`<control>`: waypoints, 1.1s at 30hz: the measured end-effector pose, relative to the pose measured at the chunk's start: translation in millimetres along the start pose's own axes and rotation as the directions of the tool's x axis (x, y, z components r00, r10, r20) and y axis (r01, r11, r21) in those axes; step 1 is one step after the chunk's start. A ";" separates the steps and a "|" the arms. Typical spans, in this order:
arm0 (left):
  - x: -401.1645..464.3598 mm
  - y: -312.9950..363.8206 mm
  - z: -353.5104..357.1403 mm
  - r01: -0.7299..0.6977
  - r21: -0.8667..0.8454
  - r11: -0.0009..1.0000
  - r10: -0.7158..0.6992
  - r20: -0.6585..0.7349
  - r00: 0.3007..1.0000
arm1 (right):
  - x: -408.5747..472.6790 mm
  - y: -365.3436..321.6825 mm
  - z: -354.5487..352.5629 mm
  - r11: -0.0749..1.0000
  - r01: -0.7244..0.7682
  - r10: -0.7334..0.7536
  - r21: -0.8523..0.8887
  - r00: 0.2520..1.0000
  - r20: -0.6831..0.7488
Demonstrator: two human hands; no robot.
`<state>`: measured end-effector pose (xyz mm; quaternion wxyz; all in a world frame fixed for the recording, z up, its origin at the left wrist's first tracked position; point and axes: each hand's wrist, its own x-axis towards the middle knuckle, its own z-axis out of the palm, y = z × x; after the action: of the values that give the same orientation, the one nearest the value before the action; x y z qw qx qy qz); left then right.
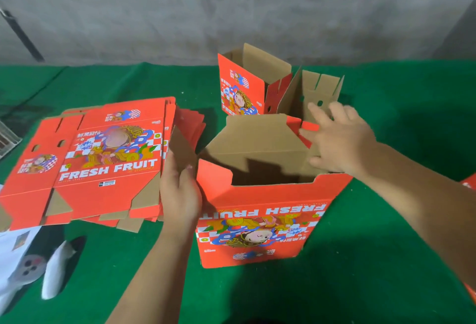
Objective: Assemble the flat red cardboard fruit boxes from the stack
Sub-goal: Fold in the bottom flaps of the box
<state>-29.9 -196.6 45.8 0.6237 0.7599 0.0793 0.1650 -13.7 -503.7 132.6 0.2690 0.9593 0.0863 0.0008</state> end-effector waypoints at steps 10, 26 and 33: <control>-0.6 0.4 16.0 -0.234 0.297 0.926 0.245 -0.002 0.969 | -67.3 -39.3 -41.1 0.666 0.385 0.224 0.639 0.713 -0.664; 0.2 5.2 10.2 -0.348 0.244 0.905 0.347 0.048 0.937 | -42.5 -87.2 -14.1 0.882 0.053 0.077 0.467 0.964 -0.255; -7.2 5.8 12.3 -0.430 0.189 0.883 0.433 0.027 0.901 | -35.0 -78.7 -12.6 0.915 0.126 -0.089 0.384 0.990 -0.111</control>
<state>-32.8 -211.4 48.3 0.4952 0.8132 -0.0714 0.2973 -61.8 -436.9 104.4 0.0683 0.9863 0.1496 0.0127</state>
